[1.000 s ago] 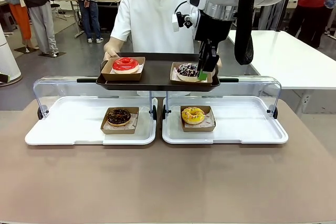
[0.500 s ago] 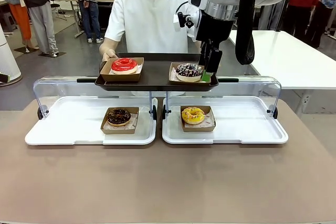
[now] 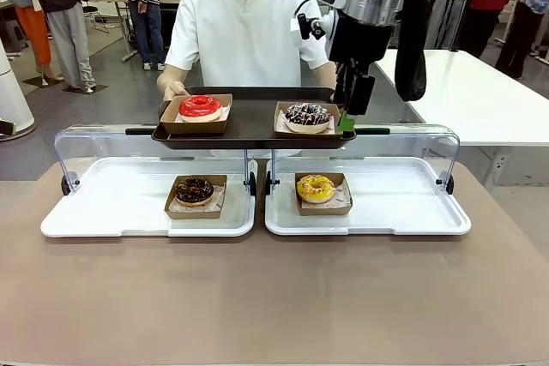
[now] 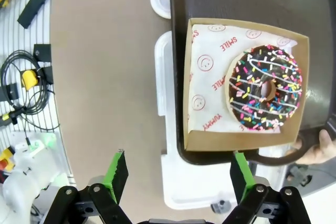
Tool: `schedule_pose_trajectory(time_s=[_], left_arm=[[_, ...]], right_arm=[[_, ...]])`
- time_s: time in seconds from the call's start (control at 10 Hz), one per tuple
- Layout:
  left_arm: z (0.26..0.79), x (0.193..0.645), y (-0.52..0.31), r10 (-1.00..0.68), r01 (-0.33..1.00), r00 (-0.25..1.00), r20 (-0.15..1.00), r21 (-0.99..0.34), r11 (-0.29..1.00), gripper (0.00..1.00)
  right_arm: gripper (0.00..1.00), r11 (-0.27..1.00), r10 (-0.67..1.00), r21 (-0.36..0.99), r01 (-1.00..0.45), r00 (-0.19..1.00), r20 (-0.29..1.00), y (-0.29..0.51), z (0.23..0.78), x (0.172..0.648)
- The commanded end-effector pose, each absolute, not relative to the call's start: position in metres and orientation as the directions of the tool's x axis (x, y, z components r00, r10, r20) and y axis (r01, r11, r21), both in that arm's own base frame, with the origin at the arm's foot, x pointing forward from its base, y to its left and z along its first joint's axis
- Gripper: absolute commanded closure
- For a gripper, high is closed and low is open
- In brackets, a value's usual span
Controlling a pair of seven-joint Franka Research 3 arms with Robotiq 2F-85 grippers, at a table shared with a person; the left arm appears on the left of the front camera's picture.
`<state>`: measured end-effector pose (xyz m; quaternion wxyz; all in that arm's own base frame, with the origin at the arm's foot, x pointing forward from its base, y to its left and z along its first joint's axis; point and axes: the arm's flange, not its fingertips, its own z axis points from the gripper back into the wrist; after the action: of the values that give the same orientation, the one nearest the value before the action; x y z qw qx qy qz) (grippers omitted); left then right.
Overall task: Provide the desired donut to the person.
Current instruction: Place the picked Paper togo box onto the Handle tray extended by the person.
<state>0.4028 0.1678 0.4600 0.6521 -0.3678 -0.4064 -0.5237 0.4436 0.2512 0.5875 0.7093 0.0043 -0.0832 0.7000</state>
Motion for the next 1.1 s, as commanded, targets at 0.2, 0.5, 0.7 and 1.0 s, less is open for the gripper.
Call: schedule_pose_trajectory(time_s=[0.2,0.5,0.7,1.0], left_arm=[[0.461,0.402,0.169,-0.376,0.981,0.118,0.919,-0.049,0.188,0.00],[0.461,0.402,0.169,-0.376,0.981,0.118,0.919,-0.049,0.188,0.00],[0.461,0.402,0.169,-0.376,0.981,0.118,0.919,-0.049,0.188,0.00],[0.461,0.402,0.169,-0.376,0.981,0.118,0.919,-0.049,0.188,0.00]], right_arm=[[0.00,0.053,0.993,-0.109,-0.993,0.041,0.112,0.212,0.600,0.399],[0.00,0.073,0.992,-0.140,-0.988,0.057,0.110,0.188,0.606,0.376],[0.00,0.119,0.989,-0.156,-0.980,0.103,0.106,0.175,0.606,0.377],[0.00,0.097,0.991,-0.136,-0.986,0.082,0.110,0.180,0.615,0.378]])
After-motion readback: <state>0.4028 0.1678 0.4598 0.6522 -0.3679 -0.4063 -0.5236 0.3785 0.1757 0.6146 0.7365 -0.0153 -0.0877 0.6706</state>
